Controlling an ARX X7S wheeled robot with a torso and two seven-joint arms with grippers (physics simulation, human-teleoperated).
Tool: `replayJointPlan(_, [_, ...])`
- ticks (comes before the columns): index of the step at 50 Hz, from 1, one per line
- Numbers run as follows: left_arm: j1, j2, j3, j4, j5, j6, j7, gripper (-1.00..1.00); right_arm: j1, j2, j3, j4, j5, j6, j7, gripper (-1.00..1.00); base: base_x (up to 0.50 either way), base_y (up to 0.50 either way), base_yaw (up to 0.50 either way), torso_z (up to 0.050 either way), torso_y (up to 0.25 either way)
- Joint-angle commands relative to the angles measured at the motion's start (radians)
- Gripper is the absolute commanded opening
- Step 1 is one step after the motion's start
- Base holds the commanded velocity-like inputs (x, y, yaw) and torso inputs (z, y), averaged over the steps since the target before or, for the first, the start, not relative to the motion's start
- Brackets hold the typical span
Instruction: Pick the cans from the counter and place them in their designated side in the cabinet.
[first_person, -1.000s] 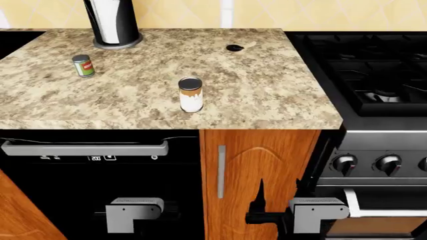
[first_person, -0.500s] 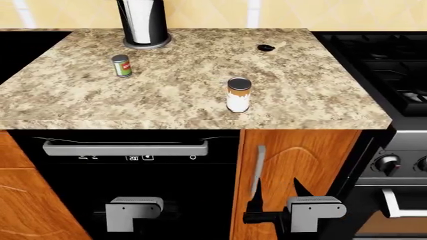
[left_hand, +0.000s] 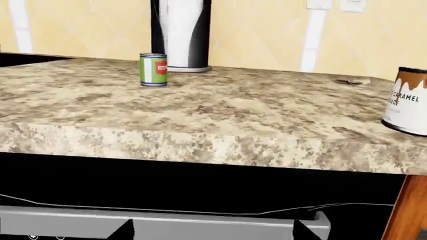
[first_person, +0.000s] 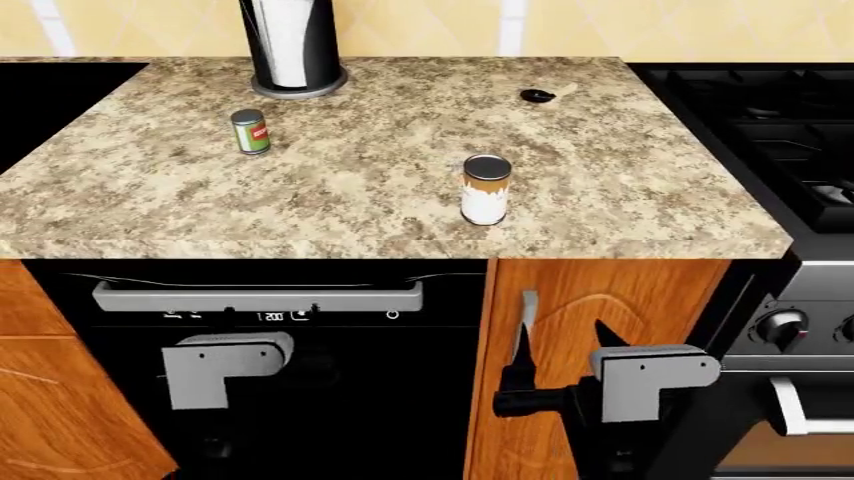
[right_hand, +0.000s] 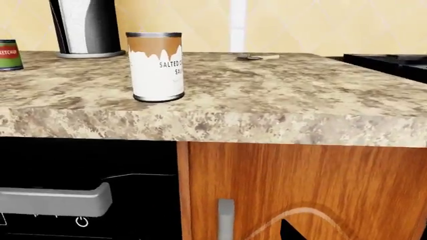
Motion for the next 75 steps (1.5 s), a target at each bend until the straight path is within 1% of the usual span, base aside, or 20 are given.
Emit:
replayJointPlan(1, [-0.143, -0.055, -0.069, 0.316, -0.179, -0.370, -0.032, 1.00, 0.175, 0.039, 0.013, -0.290, 0.107, 0.428, 0.017, 1.00, 0.00, 0.00, 0.00, 0.000, 0.000])
replayJointPlan(5, [-0.204, -0.050, -0.135, 0.401, -0.296, -0.512, -0.054, 1.00, 0.308, 0.032, 0.024, -0.315, 0.155, 0.566, 0.014, 1.00, 0.00, 0.00, 0.00, 0.000, 0.000])
replayJointPlan(9, [-0.245, -0.050, -0.173, 0.439, -0.357, -0.585, -0.070, 1.00, 0.414, 0.028, 0.024, -0.295, 0.193, 0.658, -0.002, 1.00, 0.00, 0.00, 0.00, 0.000, 0.000])
replayJointPlan(12, [-0.276, -0.058, -0.189, 0.463, -0.387, -0.625, -0.080, 1.00, 0.485, 0.024, 0.021, -0.240, 0.210, 0.689, -0.020, 1.00, 0.00, 0.00, 0.00, 0.000, 0.000])
replayJointPlan(19, [-0.342, -0.081, -0.241, 0.528, -0.470, -0.726, -0.105, 1.00, 0.579, 0.024, 0.005, -0.037, 0.197, 0.613, -0.064, 1.00, 0.00, 0.00, 0.00, 0.000, 0.000])
replayJointPlan(26, [-0.346, -0.084, -0.263, 0.559, -0.495, -0.747, -0.127, 1.00, 0.688, 0.003, -0.042, 0.195, 0.175, 0.523, -0.115, 1.00, 0.00, 0.00, 0.00, 0.000, 0.000])
replayJointPlan(31, [-0.350, -0.087, -0.270, 0.557, -0.499, -0.742, -0.132, 1.00, 0.730, -0.012, -0.080, 0.329, 0.153, 0.464, -0.135, 1.00, 0.00, 0.00, 0.00, 0.000, 0.000])
replayJointPlan(43, [-0.344, -0.093, -0.269, 0.541, -0.504, -0.716, -0.127, 1.00, 0.781, -0.029, -0.140, 0.565, 0.111, 0.342, -0.165, 1.00, 0.00, 0.00, 0.00, 0.000, 0.000])
replayJointPlan(57, [-0.332, -0.108, -0.281, 0.530, -0.519, -0.695, -0.117, 1.00, 0.835, -0.053, -0.174, 0.734, 0.093, 0.250, -0.180, 1.00, 0.00, 0.00, 0.00, 0.000, 0.000])
replayJointPlan(75, [-0.325, -0.111, -0.254, 0.502, -0.504, -0.668, -0.126, 1.00, 1.007, -0.108, -0.199, 1.171, 0.078, -0.018, -0.237, 1.00, 0.00, 0.00, 0.00, 0.000, 0.000])
